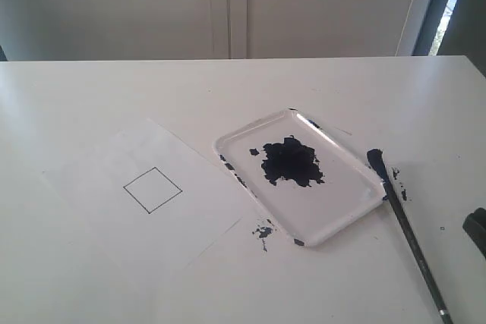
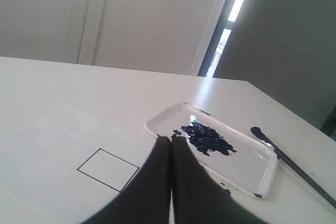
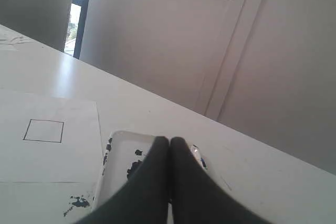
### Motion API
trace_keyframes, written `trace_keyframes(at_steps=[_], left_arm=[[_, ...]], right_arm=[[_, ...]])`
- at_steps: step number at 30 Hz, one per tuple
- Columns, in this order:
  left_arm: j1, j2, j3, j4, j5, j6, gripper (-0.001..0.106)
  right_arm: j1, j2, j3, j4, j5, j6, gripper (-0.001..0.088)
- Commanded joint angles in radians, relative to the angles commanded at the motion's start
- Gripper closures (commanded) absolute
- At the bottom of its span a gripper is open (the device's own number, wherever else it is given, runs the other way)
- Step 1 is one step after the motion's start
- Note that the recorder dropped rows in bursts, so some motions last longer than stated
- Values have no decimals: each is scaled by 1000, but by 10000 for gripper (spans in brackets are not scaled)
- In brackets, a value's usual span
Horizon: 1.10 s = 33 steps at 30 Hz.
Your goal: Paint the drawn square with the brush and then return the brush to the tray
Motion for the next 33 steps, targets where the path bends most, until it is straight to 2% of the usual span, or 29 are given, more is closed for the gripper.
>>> trace_keyframes(at_steps=[30,33], left_arm=[[0,0,0,0,-2,0,1053],[0,0,0,0,-2,0,1053]], right_arm=[[0,0,0,0,61,-11,868],[0,0,0,13,9,83,868]])
